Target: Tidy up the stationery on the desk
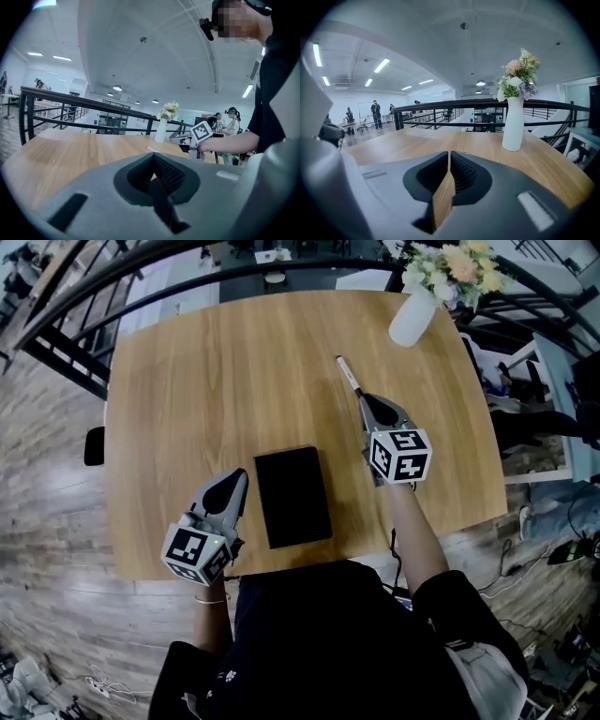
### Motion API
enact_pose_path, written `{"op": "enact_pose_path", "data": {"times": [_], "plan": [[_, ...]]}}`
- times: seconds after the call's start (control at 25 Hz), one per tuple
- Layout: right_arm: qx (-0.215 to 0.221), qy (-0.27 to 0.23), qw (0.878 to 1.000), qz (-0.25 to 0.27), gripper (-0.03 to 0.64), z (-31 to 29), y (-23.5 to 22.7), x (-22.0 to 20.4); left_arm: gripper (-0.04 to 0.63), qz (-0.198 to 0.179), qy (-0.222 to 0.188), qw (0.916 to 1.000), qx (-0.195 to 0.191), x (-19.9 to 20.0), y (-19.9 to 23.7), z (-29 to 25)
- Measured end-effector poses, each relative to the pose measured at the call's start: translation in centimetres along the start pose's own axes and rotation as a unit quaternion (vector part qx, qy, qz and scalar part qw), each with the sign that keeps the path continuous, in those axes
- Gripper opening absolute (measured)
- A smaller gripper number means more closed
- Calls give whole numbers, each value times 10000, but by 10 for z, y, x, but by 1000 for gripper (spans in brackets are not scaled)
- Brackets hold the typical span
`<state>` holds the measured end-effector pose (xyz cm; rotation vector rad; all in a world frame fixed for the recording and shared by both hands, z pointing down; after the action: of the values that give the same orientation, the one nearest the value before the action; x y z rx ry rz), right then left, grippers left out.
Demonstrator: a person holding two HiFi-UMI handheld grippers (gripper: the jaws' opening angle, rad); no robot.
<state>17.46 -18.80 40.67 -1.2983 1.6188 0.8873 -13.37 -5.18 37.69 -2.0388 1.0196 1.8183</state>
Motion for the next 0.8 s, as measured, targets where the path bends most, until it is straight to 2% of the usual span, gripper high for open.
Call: {"op": "enact_pose_path", "data": {"times": [0.24,0.8], "plan": [[-222,375,9985,343,54,-40,-13,-2,-5,66,-52,9999,126,5,12,1],[-359,1290,9872,862,117,-102,-24,-34,-5,391,-58,9989,241,2,45,-11]]}}
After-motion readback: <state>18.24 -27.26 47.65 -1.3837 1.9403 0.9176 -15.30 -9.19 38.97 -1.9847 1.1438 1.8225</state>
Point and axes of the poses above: the fingertips, and each gripper's own axes: z backward along the fingers, y to its left, x out of its top, the point moved 7 cm from there along z, backward along the fingers, and after that the axes turned 12 degrees about -x, right-handed, at the moved point
